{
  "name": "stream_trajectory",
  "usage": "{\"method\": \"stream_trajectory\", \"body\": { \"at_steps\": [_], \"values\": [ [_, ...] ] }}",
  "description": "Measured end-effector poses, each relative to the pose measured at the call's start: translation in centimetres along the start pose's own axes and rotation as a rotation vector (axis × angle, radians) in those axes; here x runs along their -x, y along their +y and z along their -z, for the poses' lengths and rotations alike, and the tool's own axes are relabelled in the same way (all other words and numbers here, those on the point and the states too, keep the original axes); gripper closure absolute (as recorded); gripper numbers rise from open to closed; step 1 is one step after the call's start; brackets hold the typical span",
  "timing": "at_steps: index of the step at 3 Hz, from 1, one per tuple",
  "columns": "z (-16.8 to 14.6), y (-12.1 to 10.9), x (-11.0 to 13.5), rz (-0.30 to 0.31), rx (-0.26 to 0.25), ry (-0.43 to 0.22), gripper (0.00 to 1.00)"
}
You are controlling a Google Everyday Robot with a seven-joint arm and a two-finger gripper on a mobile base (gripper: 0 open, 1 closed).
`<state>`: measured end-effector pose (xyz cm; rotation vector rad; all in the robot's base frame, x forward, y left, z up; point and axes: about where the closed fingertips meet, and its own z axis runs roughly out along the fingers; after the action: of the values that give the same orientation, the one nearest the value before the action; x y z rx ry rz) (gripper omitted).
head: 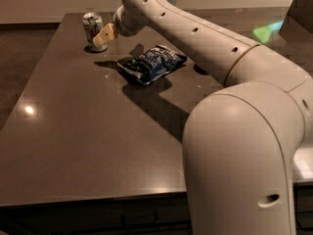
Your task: Knock 7up can over
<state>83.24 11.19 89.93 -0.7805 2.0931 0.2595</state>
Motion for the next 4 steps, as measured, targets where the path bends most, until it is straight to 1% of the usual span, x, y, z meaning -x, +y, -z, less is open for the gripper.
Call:
{"method": "stream_trajectory", "body": {
  "at_steps": [1,3,4],
  "values": [
    [-2.9,1.2,1.3,0.001,0.028,-0.020,0.00],
    [-6.0,3.1,2.9,0.012,0.053,-0.054,0.00],
    [-7.4,4.2,3.7,0.022,0.066,-0.076,0.03]
  ]
}}
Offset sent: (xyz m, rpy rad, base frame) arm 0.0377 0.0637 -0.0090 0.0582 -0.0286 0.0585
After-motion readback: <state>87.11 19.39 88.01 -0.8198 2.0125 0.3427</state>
